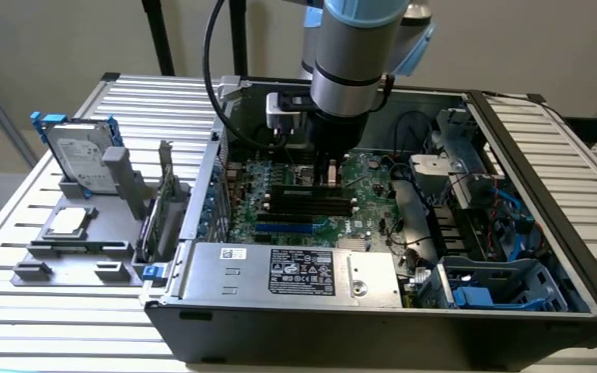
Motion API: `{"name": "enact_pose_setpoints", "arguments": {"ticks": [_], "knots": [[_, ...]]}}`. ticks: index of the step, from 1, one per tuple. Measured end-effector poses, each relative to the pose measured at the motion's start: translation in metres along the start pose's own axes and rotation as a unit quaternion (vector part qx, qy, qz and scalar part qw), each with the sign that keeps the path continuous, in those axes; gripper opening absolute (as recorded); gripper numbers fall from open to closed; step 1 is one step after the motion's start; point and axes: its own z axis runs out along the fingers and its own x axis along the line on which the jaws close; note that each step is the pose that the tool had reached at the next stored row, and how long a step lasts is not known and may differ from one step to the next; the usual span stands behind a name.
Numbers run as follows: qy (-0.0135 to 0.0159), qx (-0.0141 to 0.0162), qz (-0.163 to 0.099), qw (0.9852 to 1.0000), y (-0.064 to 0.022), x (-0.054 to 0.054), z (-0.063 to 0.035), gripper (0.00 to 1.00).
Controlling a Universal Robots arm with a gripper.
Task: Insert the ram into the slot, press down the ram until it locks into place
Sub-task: 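Insert the ram into the slot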
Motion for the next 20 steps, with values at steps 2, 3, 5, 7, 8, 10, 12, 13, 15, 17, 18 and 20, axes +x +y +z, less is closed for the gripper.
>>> {"name": "enact_pose_setpoints", "arguments": {"ticks": [2,3,5,7,8,10,12,13,15,17,18,20], "knots": [[0.0015,0.0,0.0,1.0,0.0,0.0,0.0011,0.13],[0.0022,-0.0001,0.0,1.0,-0.0001,0.0,0.0016,0.13],[0.0033,-0.0001,0.0,1.0,-0.0001,0.0,0.0026,0.13],[0.0046,-0.0001,0.001,1.0,-0.0001,0.0,0.0036,0.13],[0.0052,-0.0001,0.001,1.0,-0.0002,0.0,0.0041,0.13],[0.0062,-0.0001,0.002,1.0,-0.0002,0.0,0.0052,0.13],[0.007,0.0,0.003,1.0,-0.0002,0.0,0.0064,0.13],[0.0074,0.0001,0.005,1.0,-0.0003,0.0,0.0073,0.13],[0.0085,0.0002,0.009,0.9999,-0.0003,0.001,0.0085,0.13],[0.0099,0.0003,0.01,0.9999,-0.0003,0.001,0.0095,0.13],[0.011,0.0003,0.01,0.9999,-0.0004,0.001,0.01,0.13],[0.0139,0.0002,0.01,0.9999,-0.0004,0.001,0.0107,0.13]]}}
